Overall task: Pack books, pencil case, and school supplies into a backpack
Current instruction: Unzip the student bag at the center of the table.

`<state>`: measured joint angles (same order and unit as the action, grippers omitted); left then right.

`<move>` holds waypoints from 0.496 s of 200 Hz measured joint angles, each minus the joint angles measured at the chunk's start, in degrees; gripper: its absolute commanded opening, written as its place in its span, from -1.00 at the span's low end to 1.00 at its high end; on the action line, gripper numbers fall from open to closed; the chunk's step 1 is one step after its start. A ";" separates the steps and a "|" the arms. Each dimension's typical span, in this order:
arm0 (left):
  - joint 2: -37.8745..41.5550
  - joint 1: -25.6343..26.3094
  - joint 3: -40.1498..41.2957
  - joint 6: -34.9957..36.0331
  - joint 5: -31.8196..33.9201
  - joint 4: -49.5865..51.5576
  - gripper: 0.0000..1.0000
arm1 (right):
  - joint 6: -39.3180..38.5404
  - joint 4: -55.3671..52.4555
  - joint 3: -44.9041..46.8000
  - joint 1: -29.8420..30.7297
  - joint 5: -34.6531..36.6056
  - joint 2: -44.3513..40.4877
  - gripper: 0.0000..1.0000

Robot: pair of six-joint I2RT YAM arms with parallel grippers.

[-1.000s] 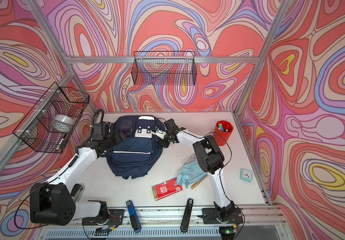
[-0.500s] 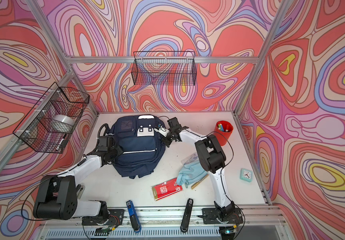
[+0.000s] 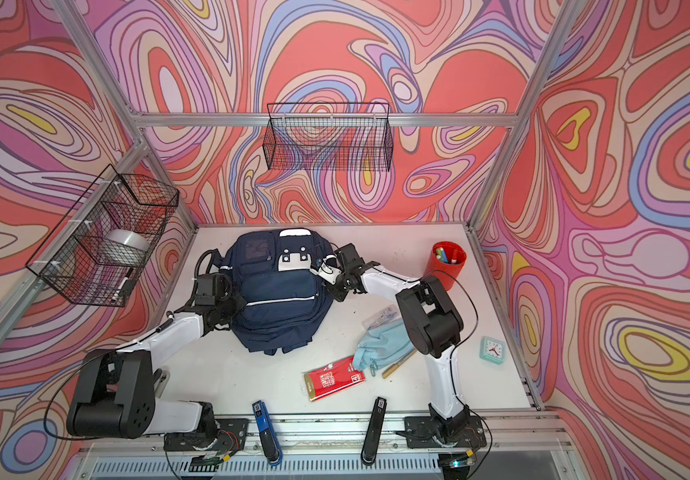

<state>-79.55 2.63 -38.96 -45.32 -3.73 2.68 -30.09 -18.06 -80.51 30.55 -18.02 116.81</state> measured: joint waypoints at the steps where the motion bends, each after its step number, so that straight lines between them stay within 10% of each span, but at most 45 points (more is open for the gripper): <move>1: 0.07 0.00 0.00 -0.09 0.04 0.02 -1.00 | 0.04 -0.02 0.28 0.04 -0.04 -0.26 -1.00; 99: 1.90 -0.13 3.30 -6.38 -0.17 -3.43 -1.00 | 14.10 -1.05 11.56 11.32 10.01 -12.81 -1.00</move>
<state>-77.65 2.50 -35.66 -51.70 -3.90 -0.75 -15.99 -19.11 -68.95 41.87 -8.01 104.01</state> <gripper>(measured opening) 0.048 0.065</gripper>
